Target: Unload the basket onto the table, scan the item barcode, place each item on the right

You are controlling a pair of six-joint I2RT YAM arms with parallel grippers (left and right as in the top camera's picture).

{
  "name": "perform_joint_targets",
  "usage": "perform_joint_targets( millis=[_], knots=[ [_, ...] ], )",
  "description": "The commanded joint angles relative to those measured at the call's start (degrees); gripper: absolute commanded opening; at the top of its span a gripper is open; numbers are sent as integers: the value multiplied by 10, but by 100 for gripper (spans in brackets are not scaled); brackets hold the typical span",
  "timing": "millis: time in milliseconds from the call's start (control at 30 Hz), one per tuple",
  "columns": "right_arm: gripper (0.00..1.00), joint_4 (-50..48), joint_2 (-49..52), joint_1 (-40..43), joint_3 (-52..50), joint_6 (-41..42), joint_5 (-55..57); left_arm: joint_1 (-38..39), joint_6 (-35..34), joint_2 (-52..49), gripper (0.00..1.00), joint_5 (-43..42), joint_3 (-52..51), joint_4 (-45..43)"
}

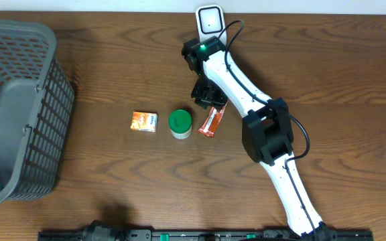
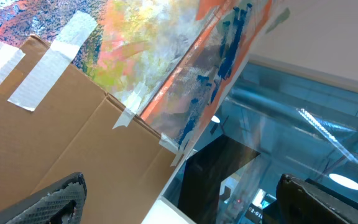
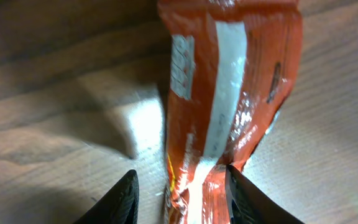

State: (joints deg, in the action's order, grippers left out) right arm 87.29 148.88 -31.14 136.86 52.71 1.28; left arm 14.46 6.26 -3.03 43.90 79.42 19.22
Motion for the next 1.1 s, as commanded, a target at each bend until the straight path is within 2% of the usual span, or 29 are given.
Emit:
perform_joint_targets(
  millis=[0, 200, 433, 567, 667, 800, 1067],
  knots=[
    [39, -8, 13, 0, -9, 0, 14, 0, 10, 4, 98, 3, -1, -2],
    [37, -14, 13, 0, -20, 4, 18, 0, 10, 4, 98, 3, -1, -2],
    [30, -14, 13, 0, -57, 17, 23, 0, 10, 4, 98, 3, -1, -2],
    [16, -18, 13, 0, -68, 19, 23, 0, 10, 4, 98, 3, -1, -2],
    [1, -31, 13, 0, -68, 20, 23, 0, 10, 4, 98, 3, -1, -2],
    [1, -41, 10, 0, -61, 19, 17, 0, 10, 4, 98, 3, -1, -2],
    [1, 29, -43, 2, 25, 19, 45, 0, 10, 4, 98, 3, -1, -2]
  ],
)
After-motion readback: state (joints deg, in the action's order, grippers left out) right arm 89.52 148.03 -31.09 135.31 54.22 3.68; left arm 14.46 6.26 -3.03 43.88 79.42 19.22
